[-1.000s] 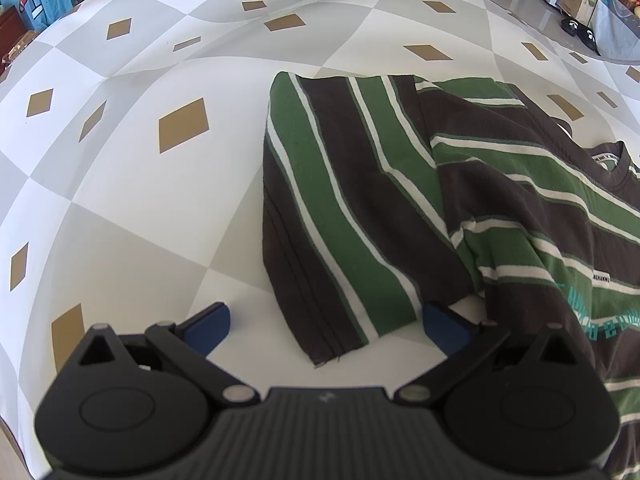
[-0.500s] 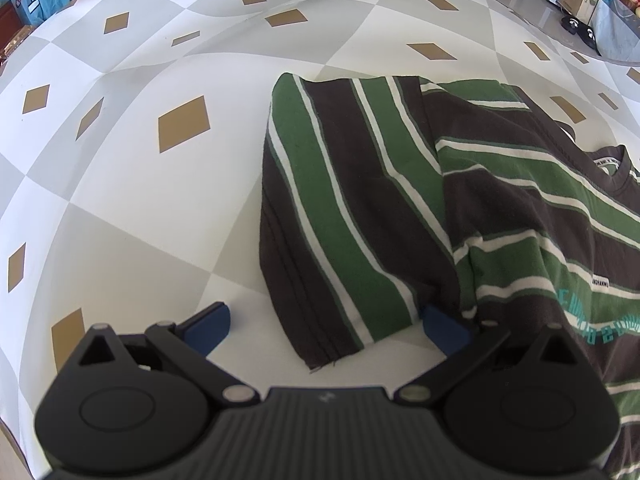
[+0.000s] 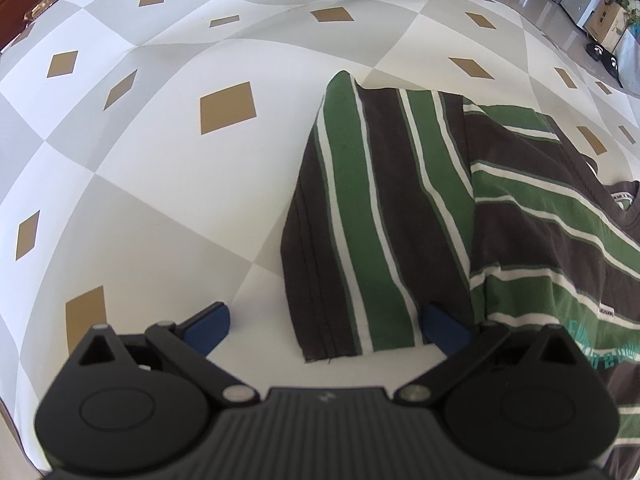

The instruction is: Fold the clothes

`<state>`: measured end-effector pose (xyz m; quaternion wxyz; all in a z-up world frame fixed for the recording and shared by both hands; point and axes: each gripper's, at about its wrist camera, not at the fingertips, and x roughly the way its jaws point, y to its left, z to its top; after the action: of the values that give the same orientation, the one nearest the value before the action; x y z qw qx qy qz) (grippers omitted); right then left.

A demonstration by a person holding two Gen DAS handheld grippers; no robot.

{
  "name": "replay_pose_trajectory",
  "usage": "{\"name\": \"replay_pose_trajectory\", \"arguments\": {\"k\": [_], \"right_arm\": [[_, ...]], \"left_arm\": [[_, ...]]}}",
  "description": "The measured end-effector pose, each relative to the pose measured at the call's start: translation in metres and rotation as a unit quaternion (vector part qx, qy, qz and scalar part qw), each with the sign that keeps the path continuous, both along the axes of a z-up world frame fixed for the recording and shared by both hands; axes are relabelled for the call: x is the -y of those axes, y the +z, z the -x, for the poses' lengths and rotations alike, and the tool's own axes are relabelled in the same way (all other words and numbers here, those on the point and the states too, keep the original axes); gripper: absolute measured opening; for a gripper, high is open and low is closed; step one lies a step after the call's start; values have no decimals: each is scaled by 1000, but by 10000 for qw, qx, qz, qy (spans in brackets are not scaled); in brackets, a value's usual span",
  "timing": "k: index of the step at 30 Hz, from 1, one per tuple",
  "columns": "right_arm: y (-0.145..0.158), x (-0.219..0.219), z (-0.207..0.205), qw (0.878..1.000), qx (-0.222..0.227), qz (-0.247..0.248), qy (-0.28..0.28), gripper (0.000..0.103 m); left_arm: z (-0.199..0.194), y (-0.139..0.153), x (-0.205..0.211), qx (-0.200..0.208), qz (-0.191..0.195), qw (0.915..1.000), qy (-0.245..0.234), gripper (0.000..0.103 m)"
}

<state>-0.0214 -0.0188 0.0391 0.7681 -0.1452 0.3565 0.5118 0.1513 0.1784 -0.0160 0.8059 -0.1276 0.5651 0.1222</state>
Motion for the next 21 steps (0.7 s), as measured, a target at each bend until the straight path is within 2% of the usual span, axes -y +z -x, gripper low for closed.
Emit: {"name": "replay_pose_trajectory", "arguments": {"k": [6,10,16,21], "right_arm": [[-10,-30,-10,9997,203,83,-133,32],[-20,-39,-11,9984,401,368,-172,39],[-38,-50,-12,9937,727,835,-177,41],[-49,-57,-14,9892,942,1115,-146,43]], "left_arm": [[1,2,-1,39,-112,9999,-2,103],[1,1,-4,28,-46,10000,21,103],[2,-2,-2,-11,-51,10000,-52,103],[2,-4,4,-25,-205,9996,-175,103]]}}
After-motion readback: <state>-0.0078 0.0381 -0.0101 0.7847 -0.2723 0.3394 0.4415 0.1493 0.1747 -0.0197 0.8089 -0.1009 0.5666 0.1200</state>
